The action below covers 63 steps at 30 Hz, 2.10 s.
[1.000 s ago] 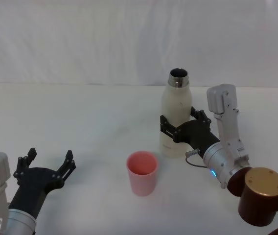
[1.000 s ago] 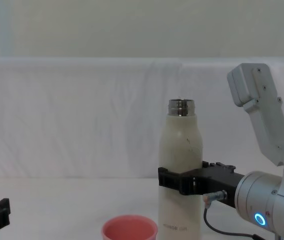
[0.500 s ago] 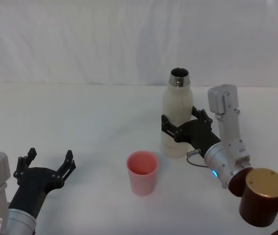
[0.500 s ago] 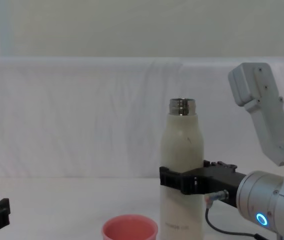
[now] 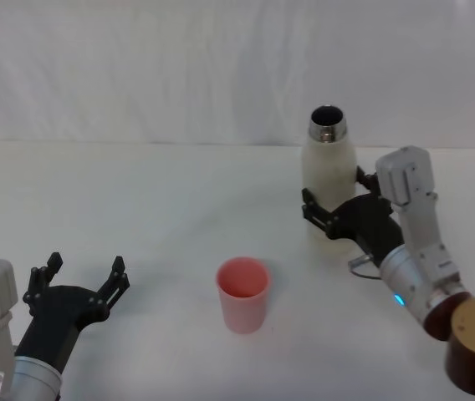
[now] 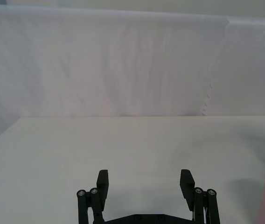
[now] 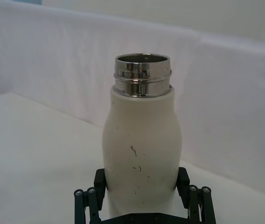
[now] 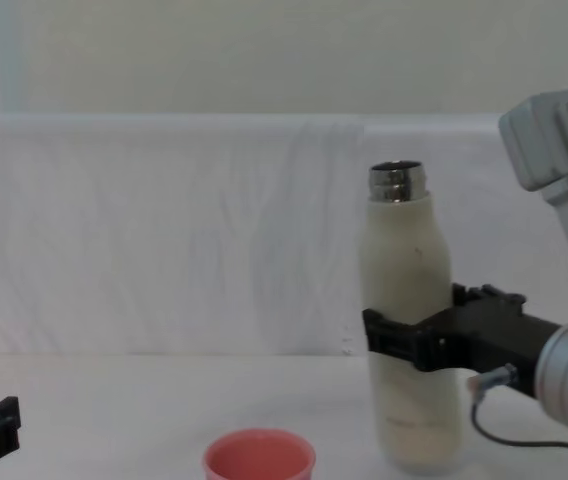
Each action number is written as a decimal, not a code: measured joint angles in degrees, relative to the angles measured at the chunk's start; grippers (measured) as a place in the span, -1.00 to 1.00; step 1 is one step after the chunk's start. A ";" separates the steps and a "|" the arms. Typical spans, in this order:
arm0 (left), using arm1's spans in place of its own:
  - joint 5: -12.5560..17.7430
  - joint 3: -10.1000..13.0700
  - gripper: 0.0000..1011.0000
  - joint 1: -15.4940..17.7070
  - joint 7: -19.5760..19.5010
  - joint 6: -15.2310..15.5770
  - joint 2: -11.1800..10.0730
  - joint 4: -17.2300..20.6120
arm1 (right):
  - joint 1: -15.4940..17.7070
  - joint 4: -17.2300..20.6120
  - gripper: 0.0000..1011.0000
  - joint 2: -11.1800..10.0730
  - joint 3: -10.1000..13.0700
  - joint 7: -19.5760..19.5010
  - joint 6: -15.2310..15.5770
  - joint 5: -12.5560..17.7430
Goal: Grasp the thermos with one hand and pour water into the cup lid.
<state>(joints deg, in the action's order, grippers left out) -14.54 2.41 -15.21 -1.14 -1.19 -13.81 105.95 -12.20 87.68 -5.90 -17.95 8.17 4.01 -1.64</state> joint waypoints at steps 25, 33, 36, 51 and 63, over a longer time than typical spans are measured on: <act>0.00 0.00 0.98 0.00 0.00 0.00 0.00 0.00 | 4.68 7.95 0.87 -10.31 -1.58 2.13 -4.73 -15.73; 0.00 0.00 0.98 0.00 0.00 0.00 0.00 0.00 | 5.09 8.71 0.87 -12.00 -3.05 2.25 -5.79 -20.42; 0.00 0.00 0.98 0.00 0.00 0.00 0.00 0.00 | 5.08 8.77 0.87 -12.43 -3.63 1.97 -5.97 -22.31; 0.00 0.00 0.98 0.00 0.00 0.00 0.00 0.00 | 4.41 8.77 0.87 -14.22 -6.03 0.15 -6.55 -30.60; 0.00 0.00 0.98 0.00 0.00 0.00 0.00 0.00 | 3.98 7.79 0.87 -14.62 -6.59 -0.11 -6.17 -32.99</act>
<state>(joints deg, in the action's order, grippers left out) -14.54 2.41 -15.21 -1.14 -1.19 -13.80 105.95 -8.22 95.47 -20.51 -24.54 8.06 -2.16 -34.63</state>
